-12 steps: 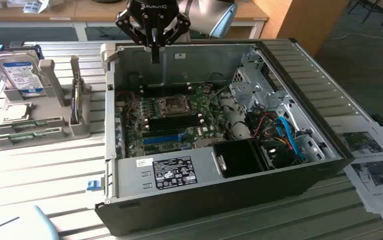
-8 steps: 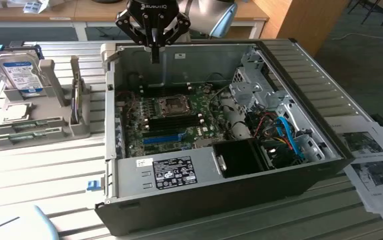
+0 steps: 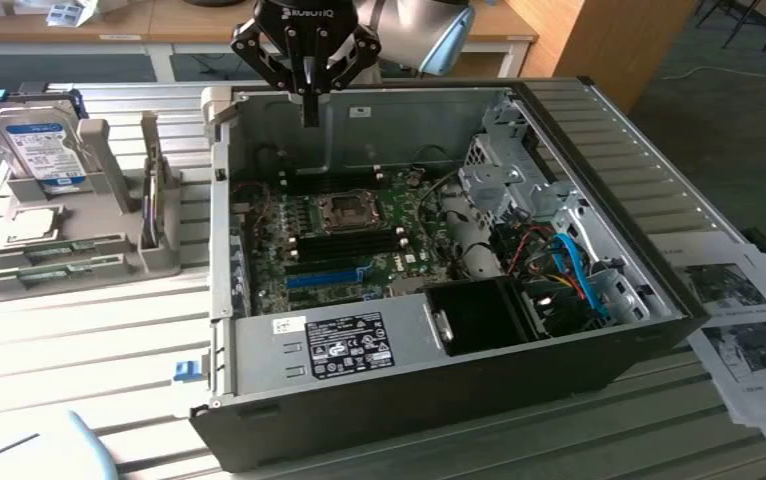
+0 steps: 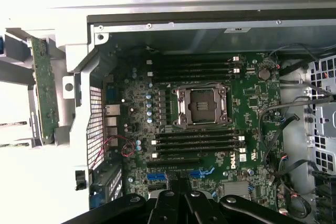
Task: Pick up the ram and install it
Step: 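Reach for the ram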
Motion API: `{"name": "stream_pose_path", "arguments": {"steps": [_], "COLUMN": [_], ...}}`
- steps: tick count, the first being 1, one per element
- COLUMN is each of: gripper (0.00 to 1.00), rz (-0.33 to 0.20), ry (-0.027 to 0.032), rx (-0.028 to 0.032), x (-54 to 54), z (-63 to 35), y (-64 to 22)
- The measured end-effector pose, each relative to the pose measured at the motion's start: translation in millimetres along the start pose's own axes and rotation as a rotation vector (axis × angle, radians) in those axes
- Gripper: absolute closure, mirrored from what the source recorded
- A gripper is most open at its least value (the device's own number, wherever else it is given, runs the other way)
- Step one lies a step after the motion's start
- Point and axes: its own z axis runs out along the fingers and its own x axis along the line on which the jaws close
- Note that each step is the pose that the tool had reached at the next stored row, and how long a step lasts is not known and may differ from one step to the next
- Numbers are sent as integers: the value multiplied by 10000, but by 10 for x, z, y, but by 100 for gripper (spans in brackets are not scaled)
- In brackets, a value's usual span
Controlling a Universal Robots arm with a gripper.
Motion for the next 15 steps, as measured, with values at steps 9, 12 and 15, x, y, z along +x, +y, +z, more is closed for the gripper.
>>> {"name": "stream_pose_path", "arguments": {"steps": [9,12,15], "gripper": [91,91,91], "rz": [0,-1,0], "ry": [0,0,0], "rx": [0,0,0], "x": [112,166,224], "z": [-3,-4,-6], "y": [-8,-12,-17]}}
